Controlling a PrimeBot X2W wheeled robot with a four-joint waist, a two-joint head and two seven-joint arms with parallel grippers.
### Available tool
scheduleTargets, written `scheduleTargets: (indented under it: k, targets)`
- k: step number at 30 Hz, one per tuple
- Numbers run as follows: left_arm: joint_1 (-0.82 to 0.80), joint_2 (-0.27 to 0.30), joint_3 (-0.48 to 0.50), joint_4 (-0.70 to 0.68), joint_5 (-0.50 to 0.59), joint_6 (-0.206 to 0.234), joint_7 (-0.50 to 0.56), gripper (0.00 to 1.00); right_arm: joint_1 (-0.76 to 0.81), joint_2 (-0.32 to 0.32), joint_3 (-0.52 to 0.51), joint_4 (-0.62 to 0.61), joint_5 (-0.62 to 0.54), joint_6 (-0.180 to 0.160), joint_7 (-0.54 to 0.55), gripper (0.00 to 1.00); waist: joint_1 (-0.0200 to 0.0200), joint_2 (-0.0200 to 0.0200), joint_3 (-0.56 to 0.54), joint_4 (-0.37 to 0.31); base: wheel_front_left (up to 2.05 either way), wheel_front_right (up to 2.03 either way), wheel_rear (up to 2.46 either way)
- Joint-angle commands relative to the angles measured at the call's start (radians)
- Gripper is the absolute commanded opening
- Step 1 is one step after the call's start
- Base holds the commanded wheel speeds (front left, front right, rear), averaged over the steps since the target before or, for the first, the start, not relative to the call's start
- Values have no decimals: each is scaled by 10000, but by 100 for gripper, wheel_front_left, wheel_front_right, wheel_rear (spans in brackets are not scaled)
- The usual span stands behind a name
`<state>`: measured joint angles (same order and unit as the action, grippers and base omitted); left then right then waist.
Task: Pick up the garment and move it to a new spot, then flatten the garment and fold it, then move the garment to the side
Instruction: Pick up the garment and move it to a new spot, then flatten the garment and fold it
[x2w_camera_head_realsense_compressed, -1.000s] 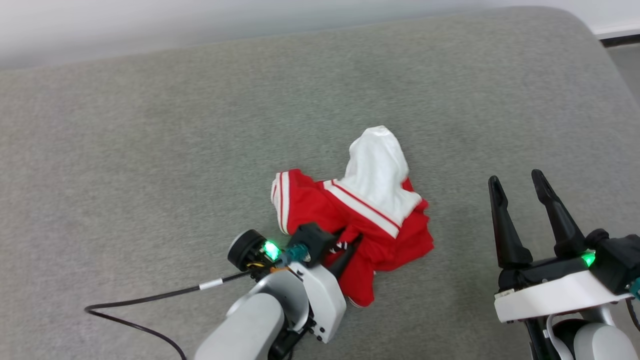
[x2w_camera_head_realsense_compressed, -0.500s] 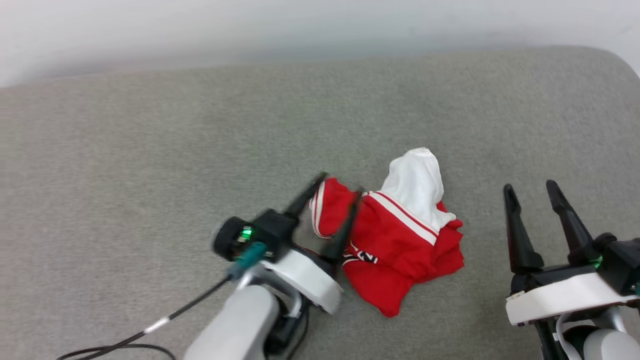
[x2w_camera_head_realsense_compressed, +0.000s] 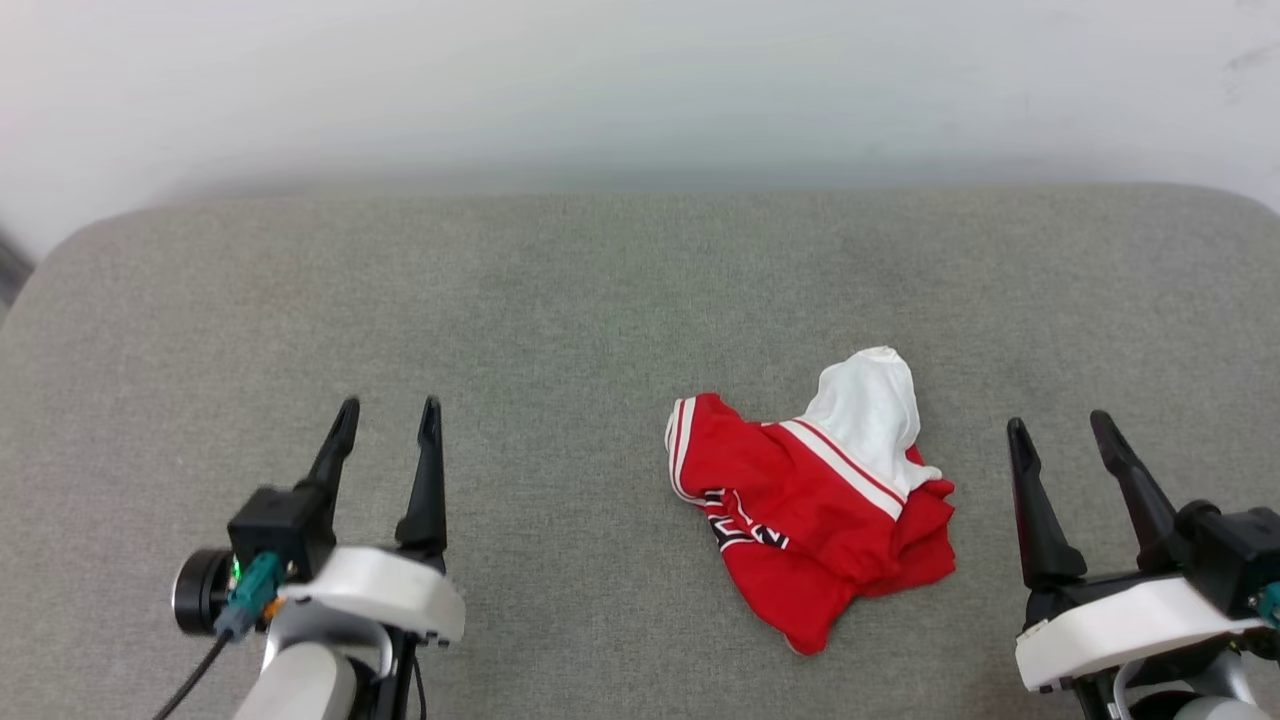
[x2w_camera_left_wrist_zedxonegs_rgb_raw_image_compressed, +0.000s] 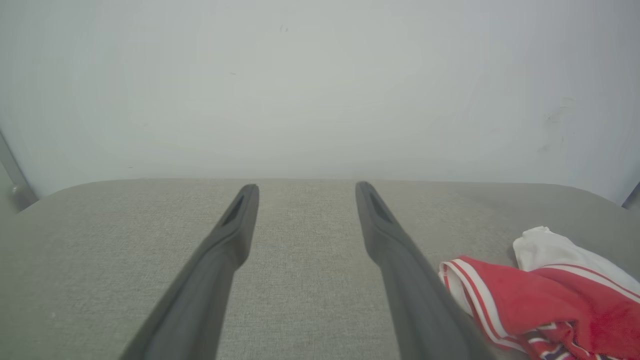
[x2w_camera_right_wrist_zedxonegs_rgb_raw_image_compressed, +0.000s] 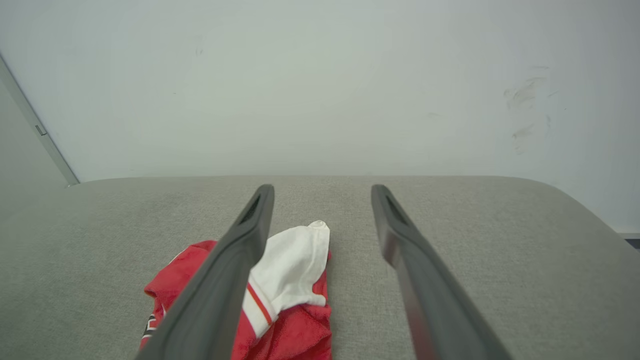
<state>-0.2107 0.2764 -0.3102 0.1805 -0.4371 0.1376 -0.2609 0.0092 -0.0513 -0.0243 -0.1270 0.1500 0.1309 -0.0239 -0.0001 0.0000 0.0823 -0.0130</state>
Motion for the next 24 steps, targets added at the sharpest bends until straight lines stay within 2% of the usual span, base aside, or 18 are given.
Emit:
scheduleTargets:
  k: [1,8,19,24]
  targets:
    - [281,28,22,-96,17,80,-47,100,161,14,2,8,13,-1,31,100,1,0,-191,7,0,0,0]
    - [1234,311,23,-619,46,370,148,100,588,14,37,31,-30,-1,223,100,1,0,-680,-64,0,0,0]
    - [1558,452,-65,-1139,26,568,460,100,686,14,21,-105,-99,-3,418,100,1,0,-725,-147,0,0,0]
    - [1518,457,-102,-1248,24,625,509,100,557,11,-680,285,152,-3,874,100,1,0,-659,-122,0,0,0]
